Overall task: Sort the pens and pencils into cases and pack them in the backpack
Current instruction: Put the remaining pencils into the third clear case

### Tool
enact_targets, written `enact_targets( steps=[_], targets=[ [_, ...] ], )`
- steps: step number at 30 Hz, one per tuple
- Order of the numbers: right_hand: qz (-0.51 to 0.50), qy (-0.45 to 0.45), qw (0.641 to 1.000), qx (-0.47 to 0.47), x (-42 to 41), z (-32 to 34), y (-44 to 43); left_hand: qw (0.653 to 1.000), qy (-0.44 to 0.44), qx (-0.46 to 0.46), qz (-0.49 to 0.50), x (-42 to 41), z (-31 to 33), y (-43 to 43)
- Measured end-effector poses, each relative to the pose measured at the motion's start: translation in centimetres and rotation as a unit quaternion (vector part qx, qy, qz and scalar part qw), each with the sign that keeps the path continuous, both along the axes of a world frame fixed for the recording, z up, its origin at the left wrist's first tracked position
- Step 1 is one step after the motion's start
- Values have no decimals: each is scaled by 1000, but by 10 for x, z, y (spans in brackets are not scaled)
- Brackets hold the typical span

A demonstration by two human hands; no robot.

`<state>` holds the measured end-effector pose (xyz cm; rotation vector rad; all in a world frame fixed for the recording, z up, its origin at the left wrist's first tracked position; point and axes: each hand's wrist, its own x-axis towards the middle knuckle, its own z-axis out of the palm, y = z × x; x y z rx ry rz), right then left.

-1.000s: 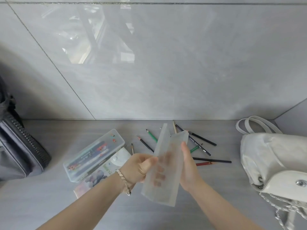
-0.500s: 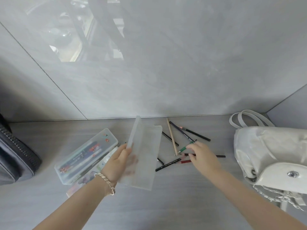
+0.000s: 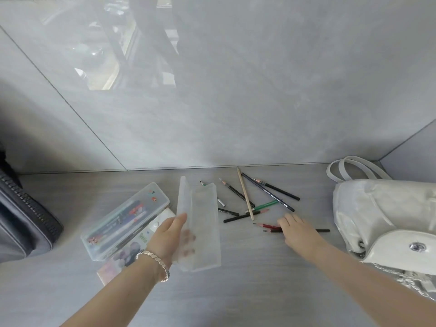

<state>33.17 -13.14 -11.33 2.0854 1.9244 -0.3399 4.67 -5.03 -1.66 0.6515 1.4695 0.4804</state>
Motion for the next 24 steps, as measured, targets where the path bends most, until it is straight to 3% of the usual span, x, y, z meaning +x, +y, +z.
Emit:
enact_targets(
  steps=[5, 7, 10, 12, 20, 22, 24],
  targets=[
    [-32, 71, 997, 5, -15, 35, 4, 1000, -18, -4, 17, -3, 0, -2],
    [-85, 162, 983, -5, -31, 59, 10, 1000, -15, -6, 15, -3, 2, -3],
    [-142, 369, 914, 85, -69, 96, 22, 1000, 9, 8, -6, 1, 2, -6],
    [-155, 454, 873, 89, -96, 111, 33, 999, 17, 20, -20, 7, 2, -11],
    [-225, 429, 874, 21, -156, 110, 53, 997, 9, 57, -44, 21, 11, -21],
    [-257, 454, 851, 58, -154, 115, 58, 996, 26, 71, -54, 22, 14, -21],
    [-295, 528, 796, 33, -151, 122, 60, 994, 37, 90, -58, 23, 15, -22]
  ],
)
